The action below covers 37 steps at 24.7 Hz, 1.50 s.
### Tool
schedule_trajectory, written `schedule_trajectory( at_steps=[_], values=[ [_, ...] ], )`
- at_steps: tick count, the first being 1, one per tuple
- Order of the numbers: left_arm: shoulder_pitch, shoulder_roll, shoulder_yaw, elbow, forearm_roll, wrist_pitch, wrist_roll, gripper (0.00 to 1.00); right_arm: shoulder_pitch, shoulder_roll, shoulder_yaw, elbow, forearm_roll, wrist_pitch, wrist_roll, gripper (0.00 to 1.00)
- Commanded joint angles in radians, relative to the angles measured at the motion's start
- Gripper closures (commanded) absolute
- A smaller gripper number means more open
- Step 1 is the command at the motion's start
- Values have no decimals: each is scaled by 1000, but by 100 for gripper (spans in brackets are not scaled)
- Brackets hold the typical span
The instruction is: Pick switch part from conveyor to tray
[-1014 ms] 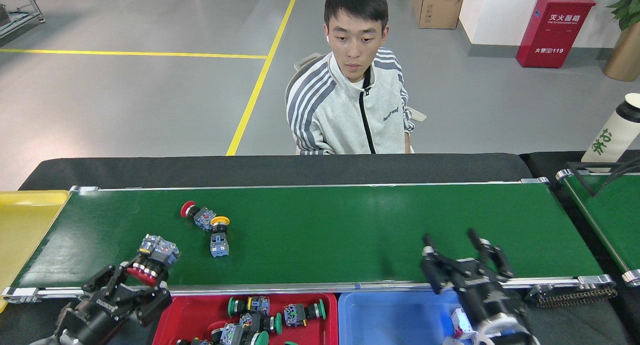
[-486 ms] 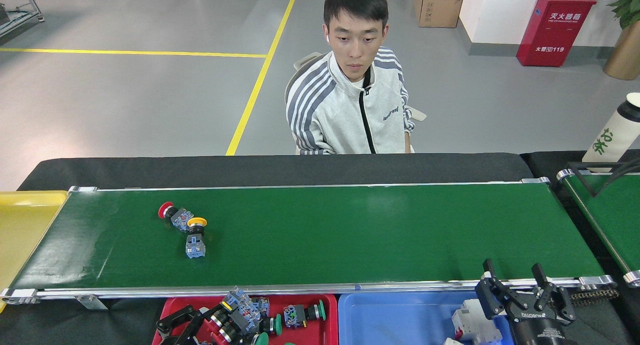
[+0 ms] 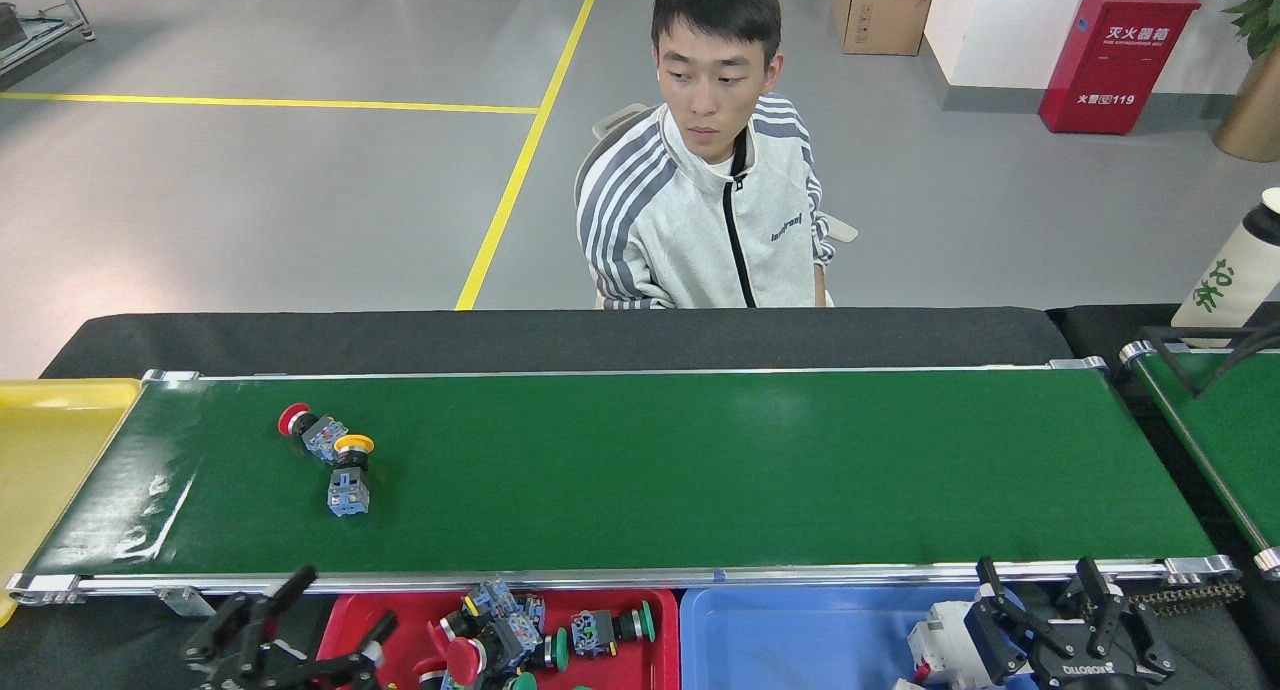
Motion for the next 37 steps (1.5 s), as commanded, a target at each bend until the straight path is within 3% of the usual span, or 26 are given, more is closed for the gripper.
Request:
schedule_trajectory(
  at_steps=[1,4,11,20,24,37],
  values=[
    [-4,0,24,6,-3,42,-10,0,1,-8,0,-15,-1,-10,4,0],
    [10,2,8,9,-56,272,-28,1,2,-7,0,-15,-1,-25,6,0],
    [-50,10,-4,71,-86,393,-35,1,2,-5,0,-19,-1,-28,18,0],
    [-300,105,-7,367,-89,425,-59,1,10,-7,26,-30,-1,-30,21,0],
    [-405,163,-68,512,-86,454,-51,1,11,-8,26,-30,-1,-37,20,0],
    [-567,177,-117,715,-88,505,-38,2,10,-8,27,-30,-1,-88,29,0]
  ],
)
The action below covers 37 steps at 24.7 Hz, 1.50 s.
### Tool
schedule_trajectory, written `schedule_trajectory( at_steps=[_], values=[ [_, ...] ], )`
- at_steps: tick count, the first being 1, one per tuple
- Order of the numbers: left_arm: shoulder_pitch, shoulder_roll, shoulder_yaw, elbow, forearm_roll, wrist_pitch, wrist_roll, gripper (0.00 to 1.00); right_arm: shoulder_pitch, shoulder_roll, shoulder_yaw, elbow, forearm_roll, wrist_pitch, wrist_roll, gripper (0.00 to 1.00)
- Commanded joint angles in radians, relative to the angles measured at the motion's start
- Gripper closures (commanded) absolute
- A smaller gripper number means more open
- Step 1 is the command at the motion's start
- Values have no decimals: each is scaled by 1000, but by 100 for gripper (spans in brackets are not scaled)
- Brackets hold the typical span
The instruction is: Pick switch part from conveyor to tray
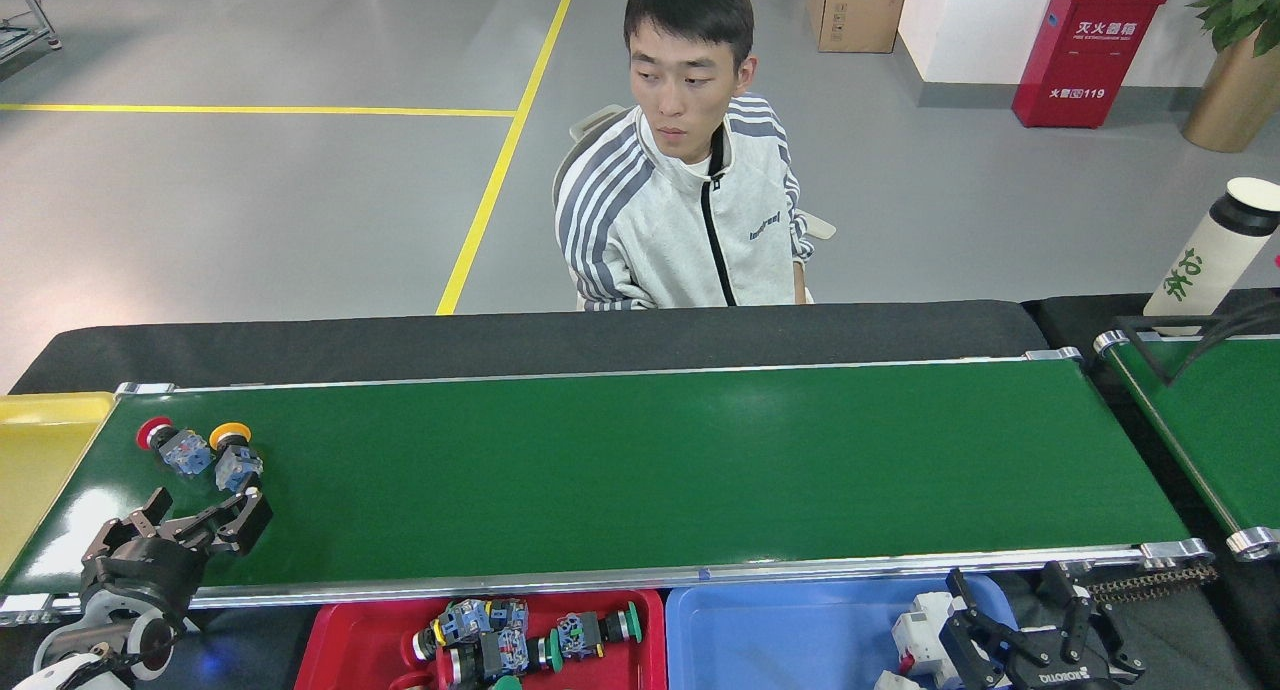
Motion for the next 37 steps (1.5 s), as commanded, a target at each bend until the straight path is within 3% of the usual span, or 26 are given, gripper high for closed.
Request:
schedule_trajectory(
  at_steps=[1,6,8,11,12,20,22,25,29,32,37],
  values=[
    [-46,19,-44,36,-1,32,28,3,-3,-8,0,-16,-1,-14,1,0],
    [-91,51,-121,108,0,86,54,12,-3,-8,15,-15,-1,-16,4,0],
    [-102,55,-130,114,0,83,54,32,-3,-8,18,-15,-1,-16,5,0],
    [-100,83,-164,119,0,74,54,88,-2,-8,19,-15,-1,-16,4,0],
    [-102,83,-170,122,2,75,54,94,-2,-8,18,-15,-1,-16,5,0],
    [-79,77,-159,96,45,34,78,96,-2,-7,18,-13,-1,-16,4,0],
    [-31,86,-156,8,126,-35,75,96,4,-7,19,-13,-1,-16,4,0],
    [119,106,-145,-205,227,-224,72,95,4,-7,18,-13,-3,-14,4,0],
    [320,92,-136,-487,250,-477,72,94,4,-7,15,-12,-3,-11,4,0],
    [435,88,-148,-653,252,-488,74,93,8,-7,15,-12,-3,-12,2,0],
    [512,9,-187,-739,242,-488,63,93,8,-5,10,-16,-4,-9,-2,0]
  ],
)
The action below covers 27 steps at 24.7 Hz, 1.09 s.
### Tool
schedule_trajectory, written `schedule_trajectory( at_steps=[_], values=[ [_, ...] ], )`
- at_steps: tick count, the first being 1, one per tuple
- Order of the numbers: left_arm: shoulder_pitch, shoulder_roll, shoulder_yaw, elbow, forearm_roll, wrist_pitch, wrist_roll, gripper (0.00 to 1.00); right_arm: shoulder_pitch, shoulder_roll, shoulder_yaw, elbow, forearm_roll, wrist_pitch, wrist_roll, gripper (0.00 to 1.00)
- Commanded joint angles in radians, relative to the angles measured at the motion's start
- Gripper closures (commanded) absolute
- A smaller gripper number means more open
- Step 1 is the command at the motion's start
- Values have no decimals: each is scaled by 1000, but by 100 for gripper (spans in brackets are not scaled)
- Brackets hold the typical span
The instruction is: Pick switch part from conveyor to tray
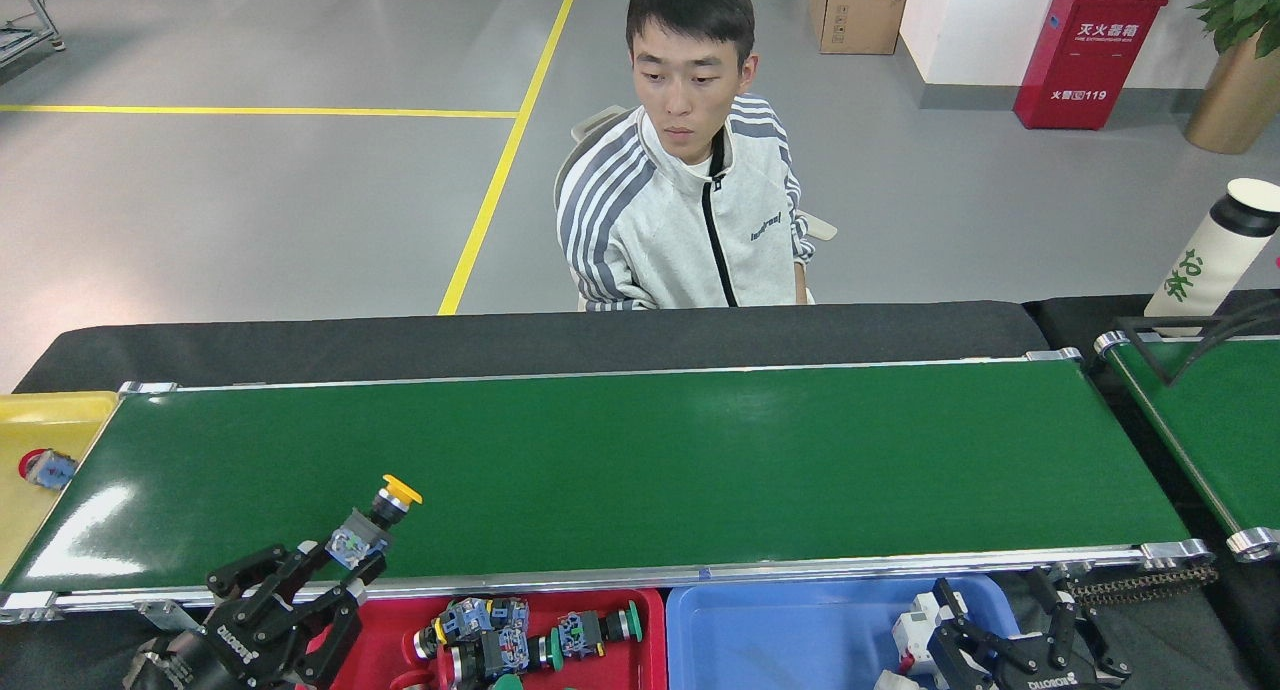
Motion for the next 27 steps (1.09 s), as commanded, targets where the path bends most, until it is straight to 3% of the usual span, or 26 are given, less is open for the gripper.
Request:
schedule_trajectory(
  at_steps=[1,3,5,8,14,16,21,23,27],
  values=[
    [8,-9,-22,-17,-8,-7,-10,93,-1,-5,-5,-16,-4,2,-15,0],
    [21,-3,-53,-17,-20,-7,-16,90,-1,-7,-6,-16,-5,1,-17,0],
    [30,-6,-80,-17,-20,-7,-18,74,-1,-7,-11,-16,-11,2,-17,0],
    [36,-14,-96,-17,-20,-7,-18,0,-1,-11,-23,-21,-23,1,-17,0],
    [39,-20,-83,-17,-19,-7,-16,0,-1,-24,-25,-53,-27,1,-17,0],
    [36,-60,-40,-17,-16,-7,-15,0,-1,-22,-25,-59,-27,-1,-17,0],
    [31,-190,311,-15,-23,-7,-21,0,-1,-25,-23,-65,-27,-4,-17,0],
    [31,-190,415,-12,-28,-7,-22,0,-4,-28,-23,-67,-27,-4,-17,0],
    [59,-192,487,-17,-25,-7,-101,0,-23,-27,-23,-68,-27,-4,-17,0]
  ],
)
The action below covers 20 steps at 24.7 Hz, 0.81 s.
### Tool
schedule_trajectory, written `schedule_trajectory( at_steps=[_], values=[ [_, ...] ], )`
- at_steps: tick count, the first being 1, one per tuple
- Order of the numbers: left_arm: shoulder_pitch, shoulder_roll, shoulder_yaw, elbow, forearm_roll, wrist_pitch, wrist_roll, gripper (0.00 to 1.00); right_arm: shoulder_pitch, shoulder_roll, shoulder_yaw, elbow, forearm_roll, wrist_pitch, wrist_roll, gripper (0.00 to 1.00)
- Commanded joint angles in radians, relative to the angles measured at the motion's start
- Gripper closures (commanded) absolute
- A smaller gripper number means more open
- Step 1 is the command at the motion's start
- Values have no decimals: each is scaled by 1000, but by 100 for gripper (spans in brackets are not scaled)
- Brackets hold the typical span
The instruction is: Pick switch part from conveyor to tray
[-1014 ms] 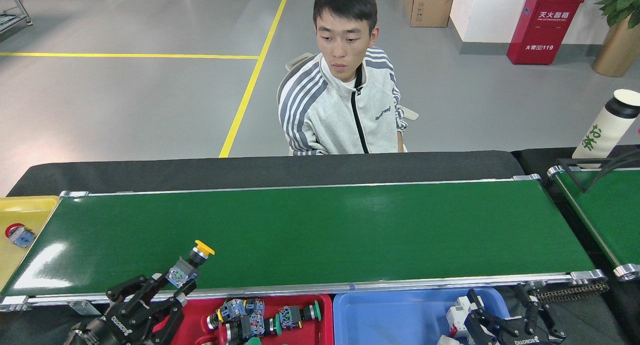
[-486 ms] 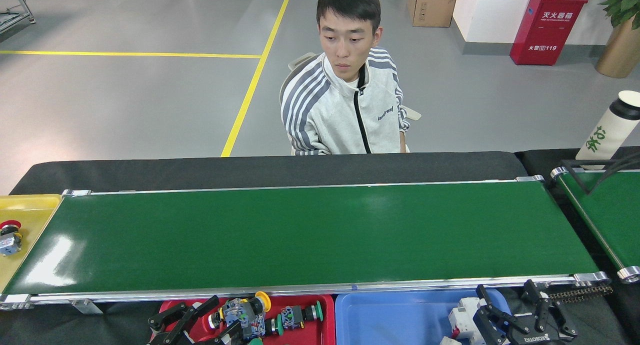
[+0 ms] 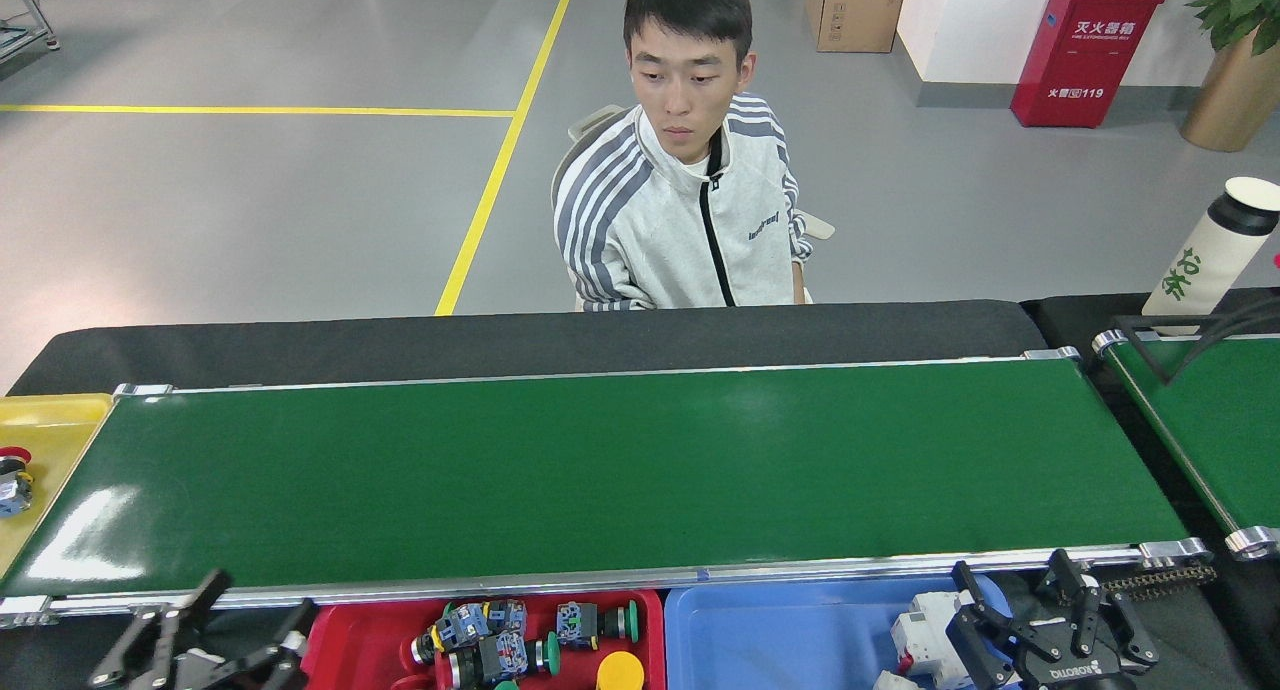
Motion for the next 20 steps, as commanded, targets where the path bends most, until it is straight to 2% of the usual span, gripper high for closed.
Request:
schedule_trajectory(
  at_steps=[1,3,8,17,20],
  values=[
    [16,-3,16,-12,5,60,-70,0,-24,-8,-3,-19,-4,-3,-6,0],
    [28,-6,1,-12,3,176,-93,1,-29,-5,-2,-24,-4,-3,-1,0],
    [30,-31,-19,-12,-9,316,-91,2,-24,-5,-2,-29,-4,-3,-1,0],
    [11,-32,-36,-12,-3,311,-56,1,-17,5,-2,-44,-4,-2,0,0],
    [13,-34,-36,-12,-2,310,-42,1,-10,28,0,-47,-1,14,3,0]
  ],
)
